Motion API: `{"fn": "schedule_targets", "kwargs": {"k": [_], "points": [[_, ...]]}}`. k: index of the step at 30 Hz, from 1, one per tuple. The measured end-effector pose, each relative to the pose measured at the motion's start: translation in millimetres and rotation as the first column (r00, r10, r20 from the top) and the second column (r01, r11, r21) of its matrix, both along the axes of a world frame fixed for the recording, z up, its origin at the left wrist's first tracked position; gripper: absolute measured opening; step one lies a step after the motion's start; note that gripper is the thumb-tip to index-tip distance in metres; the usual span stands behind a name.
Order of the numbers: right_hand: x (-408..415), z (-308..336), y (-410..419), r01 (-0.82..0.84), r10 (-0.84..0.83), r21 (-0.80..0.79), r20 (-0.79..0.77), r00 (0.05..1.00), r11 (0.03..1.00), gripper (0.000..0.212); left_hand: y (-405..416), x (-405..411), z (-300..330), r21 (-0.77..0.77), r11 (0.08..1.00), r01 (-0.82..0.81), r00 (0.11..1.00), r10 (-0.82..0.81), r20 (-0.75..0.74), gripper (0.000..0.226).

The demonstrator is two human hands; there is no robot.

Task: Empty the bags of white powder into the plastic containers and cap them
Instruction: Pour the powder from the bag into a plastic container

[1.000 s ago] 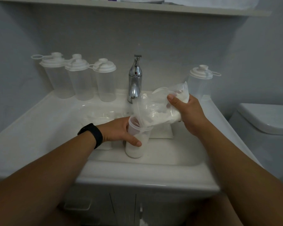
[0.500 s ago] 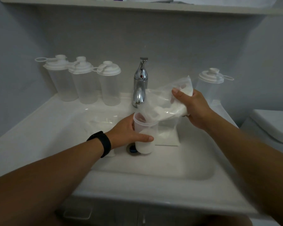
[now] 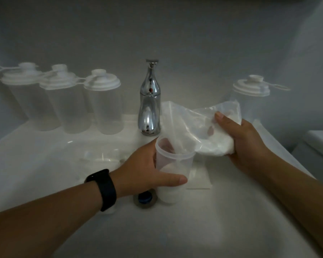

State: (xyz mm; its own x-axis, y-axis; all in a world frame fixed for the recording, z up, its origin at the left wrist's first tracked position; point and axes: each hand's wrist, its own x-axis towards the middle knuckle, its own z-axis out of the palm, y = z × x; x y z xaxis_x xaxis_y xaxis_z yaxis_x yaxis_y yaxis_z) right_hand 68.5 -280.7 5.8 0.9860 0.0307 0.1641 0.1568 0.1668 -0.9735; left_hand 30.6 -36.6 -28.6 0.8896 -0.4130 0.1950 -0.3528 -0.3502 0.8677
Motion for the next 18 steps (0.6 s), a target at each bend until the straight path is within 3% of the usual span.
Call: {"fn": "schedule_targets", "kwargs": {"k": [6,12,18], "points": [[-0.9,-2.6,14.8,0.023,-0.023,0.013,0.018,1.000,1.000,0.044,19.1,7.0,-2.7,0.002,0.999,0.035,0.999,-0.035,-0.013,0.074],[-2.2,-5.0,14.4,0.065,-0.058,-0.101,0.069,0.996,0.993,0.032,20.2,12.0,-7.2,-0.009,0.998,0.059,0.998,-0.059,-0.020,0.074],[-7.0,-1.9,16.1,0.079,-0.068,-0.153,0.077,0.995,0.985,0.036,19.2,9.9,-7.7,-0.014,0.998,0.062,0.997,-0.062,-0.037,0.071]]}}
